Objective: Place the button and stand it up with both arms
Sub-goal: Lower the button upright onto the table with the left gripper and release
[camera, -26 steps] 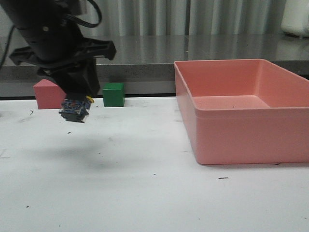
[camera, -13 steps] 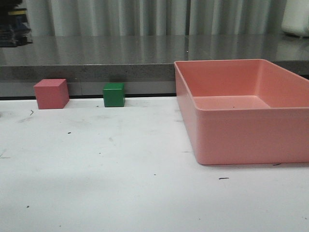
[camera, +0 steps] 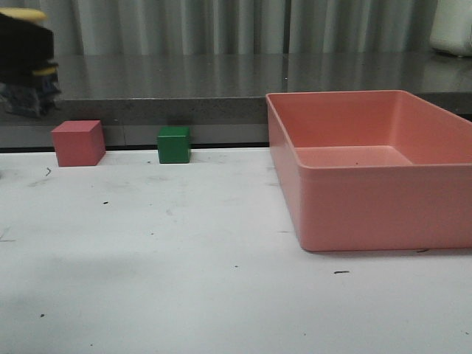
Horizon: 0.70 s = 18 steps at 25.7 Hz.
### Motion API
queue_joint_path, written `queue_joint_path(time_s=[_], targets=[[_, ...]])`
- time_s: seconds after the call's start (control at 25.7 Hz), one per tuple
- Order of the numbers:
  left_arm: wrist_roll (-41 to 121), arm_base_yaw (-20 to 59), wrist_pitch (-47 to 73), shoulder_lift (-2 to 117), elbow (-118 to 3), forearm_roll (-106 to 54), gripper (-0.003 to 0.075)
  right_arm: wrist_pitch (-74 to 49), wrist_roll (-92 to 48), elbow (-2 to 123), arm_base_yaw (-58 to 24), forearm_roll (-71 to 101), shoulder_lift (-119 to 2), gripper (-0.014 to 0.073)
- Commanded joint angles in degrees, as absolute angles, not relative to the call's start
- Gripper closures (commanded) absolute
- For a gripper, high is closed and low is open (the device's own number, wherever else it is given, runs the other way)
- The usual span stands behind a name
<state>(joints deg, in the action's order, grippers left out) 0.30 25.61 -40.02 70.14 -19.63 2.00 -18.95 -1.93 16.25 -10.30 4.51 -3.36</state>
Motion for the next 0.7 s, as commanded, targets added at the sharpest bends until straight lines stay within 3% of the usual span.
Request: queue_joint_path(time_s=[0.0,0.27,0.66], targets=[[1.27,25.52,-53.56,76.57,-21.19,1.97,0.0638,-14.12,-2.51,17.60,-10.04,4.47,-4.03,0.0654],[0.33,25.52,-78.48,99.20,-21.19,-4.10,0.0636,-14.12,-2.51,17.60,-10.04,4.47,-4.03,0.0654],[-1.38,25.52,-78.12,105.57,-22.14,-4.52,0.0636,-14.12,-2.51,17.60,-10.04,4.47,-4.03,0.0654]])
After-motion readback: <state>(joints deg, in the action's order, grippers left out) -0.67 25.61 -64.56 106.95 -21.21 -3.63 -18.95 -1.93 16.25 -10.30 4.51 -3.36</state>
